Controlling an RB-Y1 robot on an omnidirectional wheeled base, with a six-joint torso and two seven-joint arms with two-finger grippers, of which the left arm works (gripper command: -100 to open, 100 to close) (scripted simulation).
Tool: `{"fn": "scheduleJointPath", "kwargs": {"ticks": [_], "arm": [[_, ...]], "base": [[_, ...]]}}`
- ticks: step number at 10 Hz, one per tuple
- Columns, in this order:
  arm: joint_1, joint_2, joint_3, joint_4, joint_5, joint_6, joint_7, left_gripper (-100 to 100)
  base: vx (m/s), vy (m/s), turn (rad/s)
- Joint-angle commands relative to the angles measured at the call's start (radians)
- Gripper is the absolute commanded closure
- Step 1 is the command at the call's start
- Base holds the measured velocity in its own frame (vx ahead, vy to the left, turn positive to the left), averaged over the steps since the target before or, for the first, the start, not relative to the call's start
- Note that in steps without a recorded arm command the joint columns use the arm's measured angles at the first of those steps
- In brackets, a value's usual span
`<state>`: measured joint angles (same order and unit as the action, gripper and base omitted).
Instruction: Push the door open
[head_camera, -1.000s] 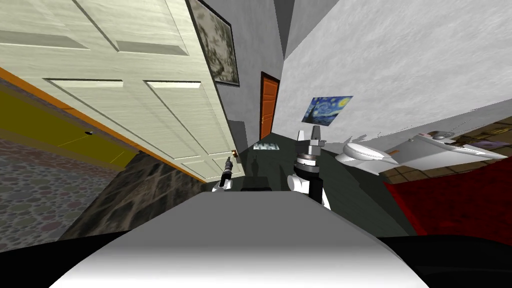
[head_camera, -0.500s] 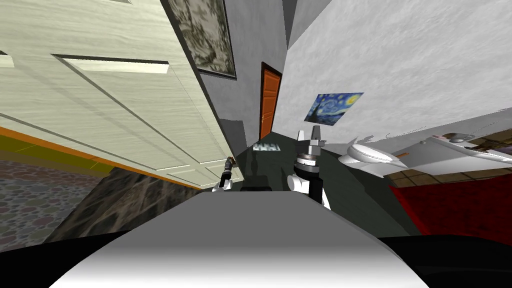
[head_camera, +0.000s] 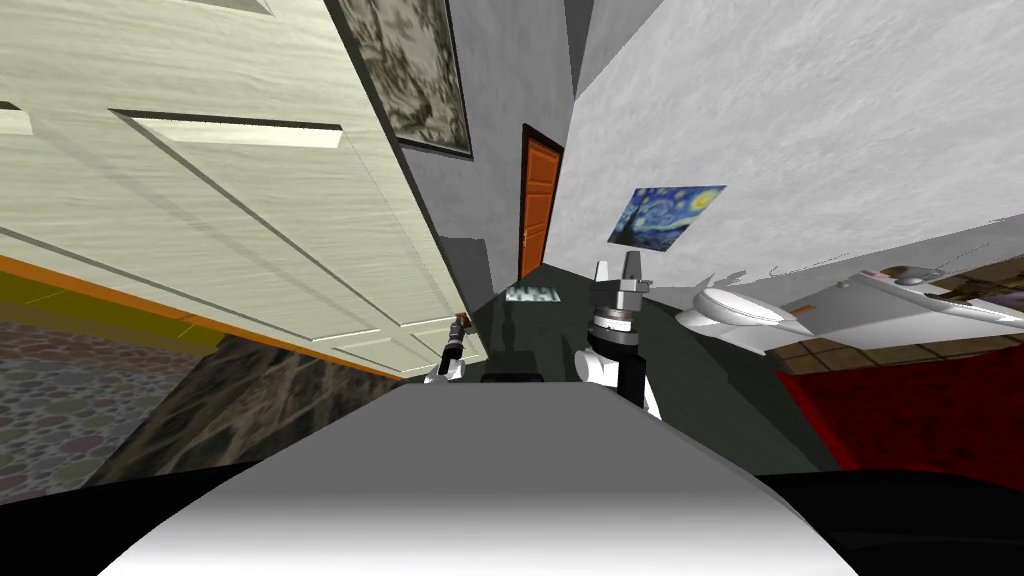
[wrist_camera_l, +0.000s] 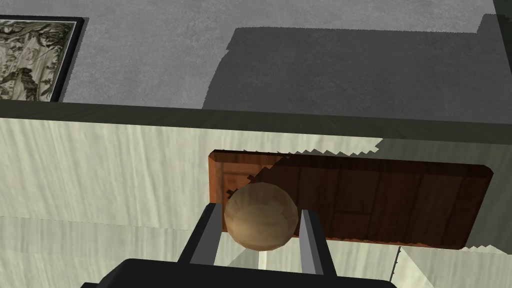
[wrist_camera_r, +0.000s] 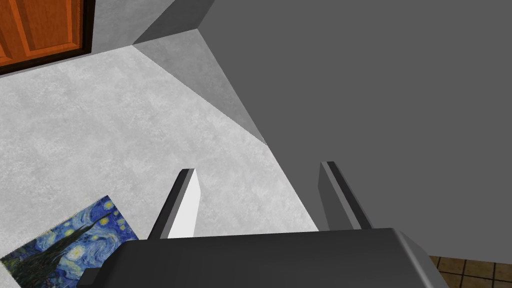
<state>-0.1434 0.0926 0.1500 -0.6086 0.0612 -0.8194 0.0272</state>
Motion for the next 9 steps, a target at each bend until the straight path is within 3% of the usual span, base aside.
{"fn": "scheduleJointPath", "kwargs": {"ticks": [1, 3, 7, 9], "arm": [[0.0, 0.0, 0.001, -0.001, 0.001, -0.001, 0.001, 100], [0.001, 0.003, 0.015, 0.002, 0.009, 0.003, -0.006, 100], [0.0, 0.009, 0.042, 0.004, 0.026, 0.007, -0.016, 100], [-0.002, 0.015, 0.075, 0.006, 0.045, 0.011, -0.027, 100]], "base": [[-0.011, -0.004, 0.004], [0.055, -0.026, 0.027], [0.201, -0.045, 0.05], [0.208, -0.047, 0.057]]}}
